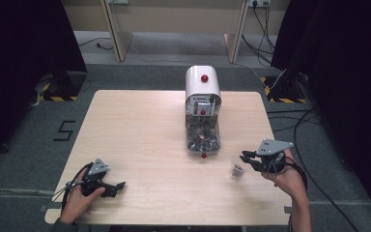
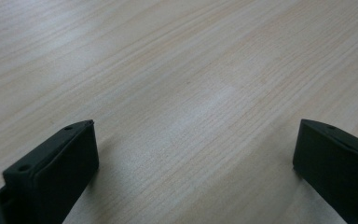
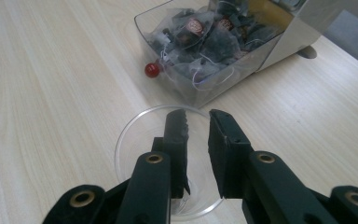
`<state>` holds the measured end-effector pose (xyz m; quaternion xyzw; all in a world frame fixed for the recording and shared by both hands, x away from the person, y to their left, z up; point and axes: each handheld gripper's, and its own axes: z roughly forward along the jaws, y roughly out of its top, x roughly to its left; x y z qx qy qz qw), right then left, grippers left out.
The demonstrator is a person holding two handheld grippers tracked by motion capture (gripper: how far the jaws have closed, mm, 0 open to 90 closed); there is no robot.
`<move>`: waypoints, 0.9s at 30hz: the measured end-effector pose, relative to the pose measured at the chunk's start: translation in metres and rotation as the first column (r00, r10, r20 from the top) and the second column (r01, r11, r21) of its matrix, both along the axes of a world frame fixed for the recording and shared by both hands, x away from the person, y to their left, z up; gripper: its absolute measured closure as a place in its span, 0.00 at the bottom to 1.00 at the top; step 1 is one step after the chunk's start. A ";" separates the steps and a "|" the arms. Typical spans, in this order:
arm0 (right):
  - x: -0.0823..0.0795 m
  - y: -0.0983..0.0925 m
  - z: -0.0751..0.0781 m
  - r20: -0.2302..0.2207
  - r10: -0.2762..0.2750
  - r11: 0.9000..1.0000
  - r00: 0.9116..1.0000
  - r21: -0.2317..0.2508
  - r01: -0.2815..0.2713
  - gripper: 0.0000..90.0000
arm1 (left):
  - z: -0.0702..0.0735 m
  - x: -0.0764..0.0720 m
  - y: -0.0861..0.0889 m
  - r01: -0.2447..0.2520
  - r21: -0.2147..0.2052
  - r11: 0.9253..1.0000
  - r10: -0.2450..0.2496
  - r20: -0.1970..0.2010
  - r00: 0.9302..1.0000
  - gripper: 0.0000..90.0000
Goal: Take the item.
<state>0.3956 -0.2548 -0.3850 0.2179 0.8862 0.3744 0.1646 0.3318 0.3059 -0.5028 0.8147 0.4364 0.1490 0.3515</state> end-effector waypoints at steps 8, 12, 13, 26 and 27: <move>0.001 -0.005 0.002 0.008 -0.037 0.999 0.999 0.028 0.036 0.80 | 0.000 0.000 0.000 0.000 0.000 1.000 0.000 0.000 1.000 0.00; 0.002 -0.007 0.002 0.007 -0.070 0.997 0.998 0.045 0.069 0.76 | 0.000 0.000 0.000 0.000 0.000 1.000 0.000 0.000 1.000 0.00; 0.002 -0.008 0.002 0.007 -0.072 0.996 0.997 0.046 0.071 0.76 | 0.000 0.000 0.000 0.000 0.000 1.000 0.000 0.000 1.000 0.00; 0.003 -0.012 0.003 0.015 -0.127 0.990 0.992 0.070 0.126 0.64 | 0.000 0.000 0.000 0.000 0.000 1.000 0.000 0.000 1.000 0.00; 0.003 -0.013 0.003 0.013 -0.137 0.988 0.991 0.072 0.135 0.63 | 0.000 0.000 0.000 0.000 0.000 1.000 0.000 0.000 1.000 0.00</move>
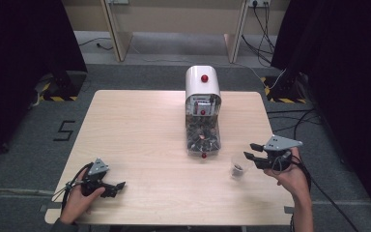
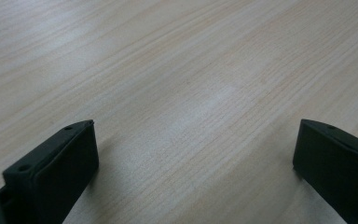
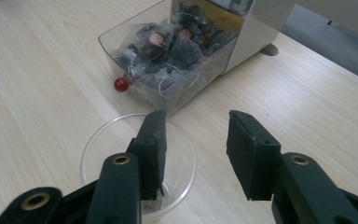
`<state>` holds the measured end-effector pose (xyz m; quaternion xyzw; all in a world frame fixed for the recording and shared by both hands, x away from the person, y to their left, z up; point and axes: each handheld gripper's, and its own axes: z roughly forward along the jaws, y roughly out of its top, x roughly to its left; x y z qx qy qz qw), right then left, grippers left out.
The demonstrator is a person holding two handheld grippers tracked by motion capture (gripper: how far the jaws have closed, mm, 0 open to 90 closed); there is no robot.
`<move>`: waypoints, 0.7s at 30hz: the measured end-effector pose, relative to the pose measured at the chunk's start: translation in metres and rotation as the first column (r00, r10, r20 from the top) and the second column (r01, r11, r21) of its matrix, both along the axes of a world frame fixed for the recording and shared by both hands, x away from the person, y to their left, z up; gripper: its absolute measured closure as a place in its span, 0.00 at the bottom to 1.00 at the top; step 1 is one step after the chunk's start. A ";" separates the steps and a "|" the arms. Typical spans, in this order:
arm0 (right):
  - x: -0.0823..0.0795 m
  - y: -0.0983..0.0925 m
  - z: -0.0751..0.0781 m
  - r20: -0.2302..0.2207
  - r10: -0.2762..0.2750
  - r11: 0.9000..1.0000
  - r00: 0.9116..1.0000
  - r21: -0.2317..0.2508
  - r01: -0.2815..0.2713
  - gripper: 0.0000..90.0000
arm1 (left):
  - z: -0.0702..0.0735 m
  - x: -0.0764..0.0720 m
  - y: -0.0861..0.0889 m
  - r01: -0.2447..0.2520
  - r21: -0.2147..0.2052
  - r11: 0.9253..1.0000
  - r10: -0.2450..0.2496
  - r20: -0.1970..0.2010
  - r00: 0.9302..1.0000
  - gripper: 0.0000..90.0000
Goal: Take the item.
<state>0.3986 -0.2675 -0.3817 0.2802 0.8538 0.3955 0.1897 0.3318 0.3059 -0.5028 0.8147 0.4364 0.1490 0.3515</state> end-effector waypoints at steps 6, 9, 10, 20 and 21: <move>0.002 -0.004 0.000 -0.004 -0.061 0.998 0.998 0.025 0.061 0.52 | 0.000 0.000 0.000 0.000 0.000 1.000 0.000 0.000 1.000 0.00; 0.003 -0.007 -0.001 -0.014 -0.092 0.995 0.996 0.036 0.092 0.49 | 0.000 0.000 0.000 0.000 0.000 1.000 0.000 0.000 1.000 0.00; 0.003 -0.007 -0.001 -0.012 -0.096 0.995 0.995 0.035 0.096 0.48 | 0.000 0.000 0.000 0.000 0.000 1.000 0.000 0.000 1.000 0.00; 0.004 -0.010 -0.001 -0.012 -0.140 0.989 0.990 0.044 0.140 0.43 | 0.000 0.000 0.000 0.000 0.000 1.000 0.000 0.000 1.000 0.00; 0.004 -0.011 -0.001 -0.012 -0.144 0.989 0.990 0.041 0.144 0.42 | 0.000 0.000 0.000 0.000 0.000 1.000 0.000 0.000 1.000 0.00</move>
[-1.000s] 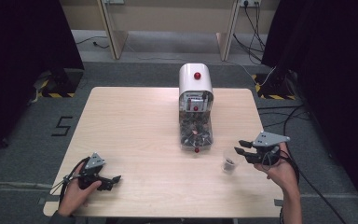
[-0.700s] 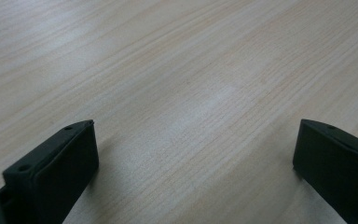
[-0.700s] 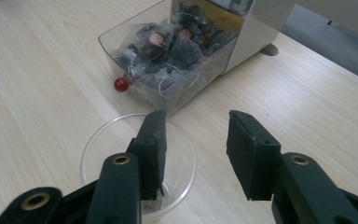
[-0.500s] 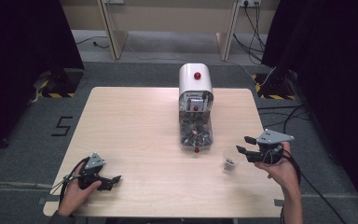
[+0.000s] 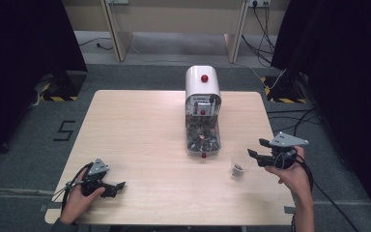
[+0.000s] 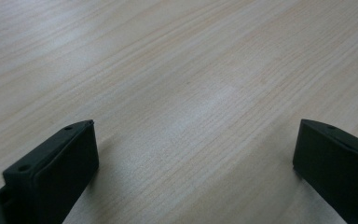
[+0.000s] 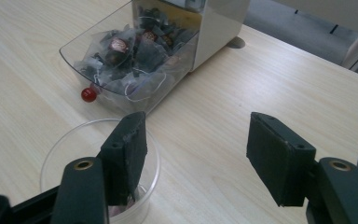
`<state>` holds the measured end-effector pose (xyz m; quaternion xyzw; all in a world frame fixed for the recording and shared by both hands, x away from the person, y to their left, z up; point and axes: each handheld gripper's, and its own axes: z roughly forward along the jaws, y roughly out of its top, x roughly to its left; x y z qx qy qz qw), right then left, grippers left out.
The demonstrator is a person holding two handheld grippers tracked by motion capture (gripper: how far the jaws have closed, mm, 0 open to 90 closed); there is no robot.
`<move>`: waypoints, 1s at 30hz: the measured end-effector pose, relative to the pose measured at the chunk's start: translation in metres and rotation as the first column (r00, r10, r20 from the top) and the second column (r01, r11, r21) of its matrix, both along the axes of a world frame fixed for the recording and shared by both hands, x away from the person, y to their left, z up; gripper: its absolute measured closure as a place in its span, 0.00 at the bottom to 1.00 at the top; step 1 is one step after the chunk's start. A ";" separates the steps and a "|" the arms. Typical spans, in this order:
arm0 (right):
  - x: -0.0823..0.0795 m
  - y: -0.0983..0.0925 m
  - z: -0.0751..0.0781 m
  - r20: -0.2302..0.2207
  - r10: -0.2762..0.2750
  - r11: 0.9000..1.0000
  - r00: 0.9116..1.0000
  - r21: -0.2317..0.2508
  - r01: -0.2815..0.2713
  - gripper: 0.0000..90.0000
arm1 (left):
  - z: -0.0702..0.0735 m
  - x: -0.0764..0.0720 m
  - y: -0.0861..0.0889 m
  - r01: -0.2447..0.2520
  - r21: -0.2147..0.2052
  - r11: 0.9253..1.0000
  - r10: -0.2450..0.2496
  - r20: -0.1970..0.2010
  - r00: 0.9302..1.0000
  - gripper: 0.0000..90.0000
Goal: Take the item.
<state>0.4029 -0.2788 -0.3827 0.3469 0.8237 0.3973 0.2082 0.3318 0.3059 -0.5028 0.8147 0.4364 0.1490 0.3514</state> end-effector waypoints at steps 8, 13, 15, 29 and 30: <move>-0.001 -0.005 -0.001 0.004 -0.033 0.999 0.999 0.006 0.033 0.40 | 0.000 0.000 0.000 0.000 0.000 1.000 0.000 0.000 1.000 0.00; -0.006 -0.010 -0.001 0.004 -0.054 0.999 0.999 0.005 0.054 0.38 | 0.000 0.000 0.000 0.000 0.000 1.000 0.000 0.000 1.000 0.00; -0.008 -0.012 -0.001 0.004 -0.062 0.998 0.998 0.010 0.062 0.38 | 0.000 0.000 0.000 0.000 0.000 1.000 0.000 0.000 1.000 0.00; -0.029 -0.011 -0.004 0.009 -0.057 0.998 0.998 -0.006 0.057 0.35 | 0.000 0.000 0.000 0.000 0.000 1.000 0.000 0.000 1.000 0.00; -0.029 -0.011 -0.005 0.011 -0.054 0.999 0.998 -0.007 0.054 0.35 | 0.000 0.000 0.000 0.000 0.000 1.000 0.000 0.000 1.000 0.00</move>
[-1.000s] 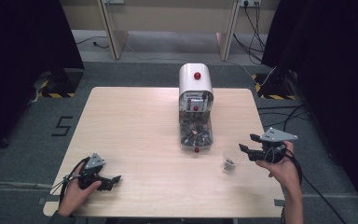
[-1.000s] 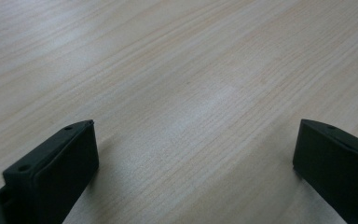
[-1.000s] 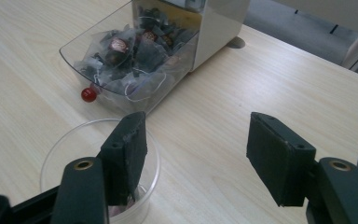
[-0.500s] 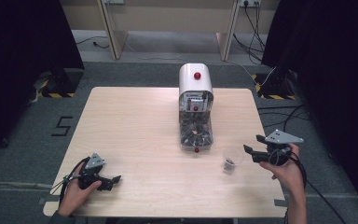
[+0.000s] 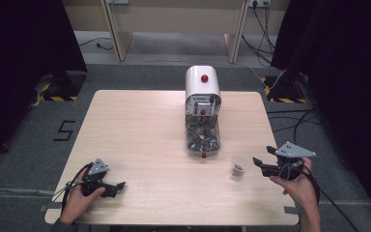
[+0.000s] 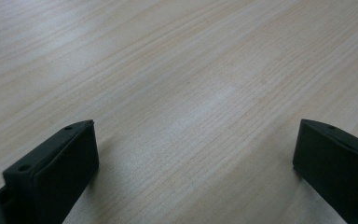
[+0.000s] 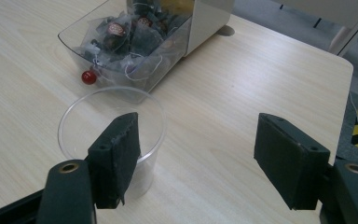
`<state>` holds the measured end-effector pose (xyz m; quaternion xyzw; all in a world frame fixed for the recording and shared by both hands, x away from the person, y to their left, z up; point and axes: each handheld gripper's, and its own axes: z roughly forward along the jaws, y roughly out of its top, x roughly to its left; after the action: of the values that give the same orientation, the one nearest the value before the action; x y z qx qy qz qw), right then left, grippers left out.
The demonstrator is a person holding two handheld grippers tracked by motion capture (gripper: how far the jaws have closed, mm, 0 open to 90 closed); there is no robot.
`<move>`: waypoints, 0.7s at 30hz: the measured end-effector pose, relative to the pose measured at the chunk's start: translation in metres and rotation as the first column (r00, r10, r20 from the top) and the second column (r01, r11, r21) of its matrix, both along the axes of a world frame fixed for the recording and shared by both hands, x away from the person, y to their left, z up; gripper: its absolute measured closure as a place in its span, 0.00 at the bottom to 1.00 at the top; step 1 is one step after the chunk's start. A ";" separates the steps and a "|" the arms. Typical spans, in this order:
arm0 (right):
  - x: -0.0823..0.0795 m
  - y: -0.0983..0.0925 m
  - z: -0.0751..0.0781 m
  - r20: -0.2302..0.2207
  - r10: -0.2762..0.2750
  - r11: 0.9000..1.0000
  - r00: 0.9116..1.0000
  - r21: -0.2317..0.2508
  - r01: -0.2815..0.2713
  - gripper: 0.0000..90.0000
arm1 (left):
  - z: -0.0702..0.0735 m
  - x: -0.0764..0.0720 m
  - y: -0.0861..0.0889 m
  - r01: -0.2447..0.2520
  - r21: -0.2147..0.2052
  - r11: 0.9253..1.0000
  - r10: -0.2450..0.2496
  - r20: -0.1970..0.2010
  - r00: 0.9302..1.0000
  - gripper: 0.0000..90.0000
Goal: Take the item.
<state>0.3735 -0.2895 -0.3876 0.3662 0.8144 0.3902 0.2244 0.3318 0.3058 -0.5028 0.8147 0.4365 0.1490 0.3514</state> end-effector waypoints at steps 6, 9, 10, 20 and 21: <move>-0.005 -0.002 -0.007 -0.016 -0.013 1.000 1.000 -0.010 0.013 0.34 | 0.000 0.000 0.000 0.000 0.000 1.000 0.000 0.000 1.000 0.00; -0.009 -0.002 -0.008 -0.020 -0.013 1.000 1.000 -0.015 0.012 0.34 | 0.000 0.000 0.000 0.000 0.000 1.000 0.000 0.000 1.000 0.00; -0.010 -0.001 -0.008 -0.016 -0.013 1.000 1.000 -0.011 0.013 0.34 | 0.000 0.000 0.000 0.000 0.000 1.000 0.000 0.000 1.000 0.00; -0.022 -0.006 -0.012 -0.020 -0.015 1.000 1.000 -0.016 0.015 0.33 | 0.000 0.000 0.000 0.000 0.000 1.000 0.000 0.000 1.000 0.00; -0.022 -0.006 -0.013 -0.021 -0.014 1.000 1.000 -0.019 0.013 0.33 | 0.000 0.000 0.000 0.000 0.000 1.000 0.000 0.000 1.000 0.00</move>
<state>0.3515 -0.2951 -0.4008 0.3737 0.8178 0.3773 0.2220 0.3318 0.3058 -0.5028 0.8147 0.4365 0.1491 0.3514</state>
